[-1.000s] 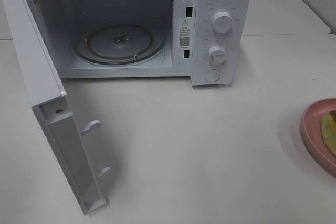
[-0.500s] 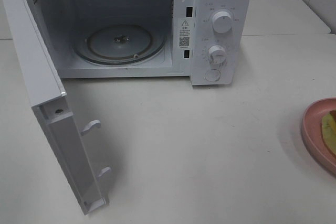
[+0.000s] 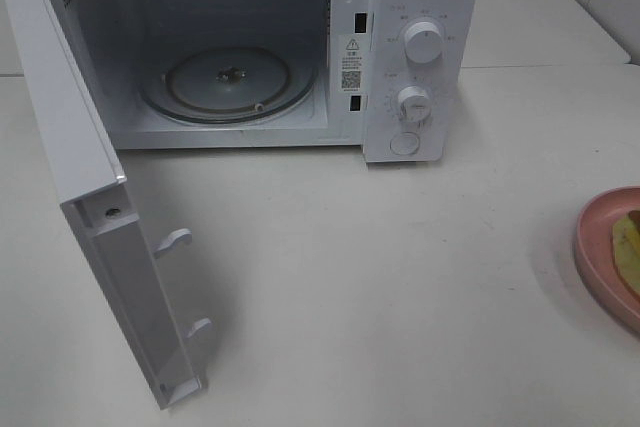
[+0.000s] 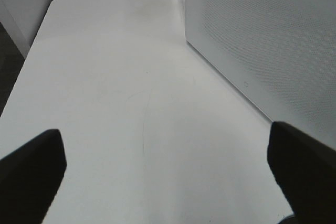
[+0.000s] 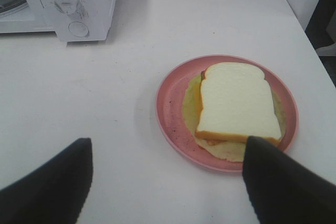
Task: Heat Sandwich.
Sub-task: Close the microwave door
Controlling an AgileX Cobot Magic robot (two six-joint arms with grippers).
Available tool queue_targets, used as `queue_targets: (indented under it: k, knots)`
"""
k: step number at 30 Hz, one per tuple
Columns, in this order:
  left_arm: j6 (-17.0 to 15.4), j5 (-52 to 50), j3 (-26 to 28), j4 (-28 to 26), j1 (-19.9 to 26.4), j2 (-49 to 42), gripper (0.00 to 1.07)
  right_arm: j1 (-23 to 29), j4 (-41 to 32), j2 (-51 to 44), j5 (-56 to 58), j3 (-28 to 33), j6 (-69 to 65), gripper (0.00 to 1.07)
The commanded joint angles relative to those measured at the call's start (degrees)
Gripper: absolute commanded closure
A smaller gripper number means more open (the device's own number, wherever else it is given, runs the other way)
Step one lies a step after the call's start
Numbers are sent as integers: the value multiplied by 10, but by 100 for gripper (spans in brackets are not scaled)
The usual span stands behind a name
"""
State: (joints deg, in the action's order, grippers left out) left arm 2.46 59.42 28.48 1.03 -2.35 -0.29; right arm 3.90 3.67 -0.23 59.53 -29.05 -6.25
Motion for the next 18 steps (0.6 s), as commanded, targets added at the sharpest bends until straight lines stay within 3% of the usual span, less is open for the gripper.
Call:
queue_targets:
  k: [1,7,11,13,15,16,18]
  knots:
    - [-2,-13,4,-2,1,-10,4,-3,-2,-15,-1,0,5,31]
    - [-1,-45,18,25,1,22,9,-3,-2,-15,-1,0,5,31]
    - [-1,-89,17,38,1,60,21,-3,-2,-15,-1,0,5,31]
    - [-1,-116,13,37,1,75,32,-3,-2,-15,-1,0,5,31]
    - [0,-168,-5,37,1,96,51,-3,-2,-15,-1,0,5,31]
    - [0,-168,-5,37,1,96,51,-3,-2,-15,-1,0,5,31]
    - [1,-222,-28,38,1,123,64,-3,-2,-15,-1,0,5,31]
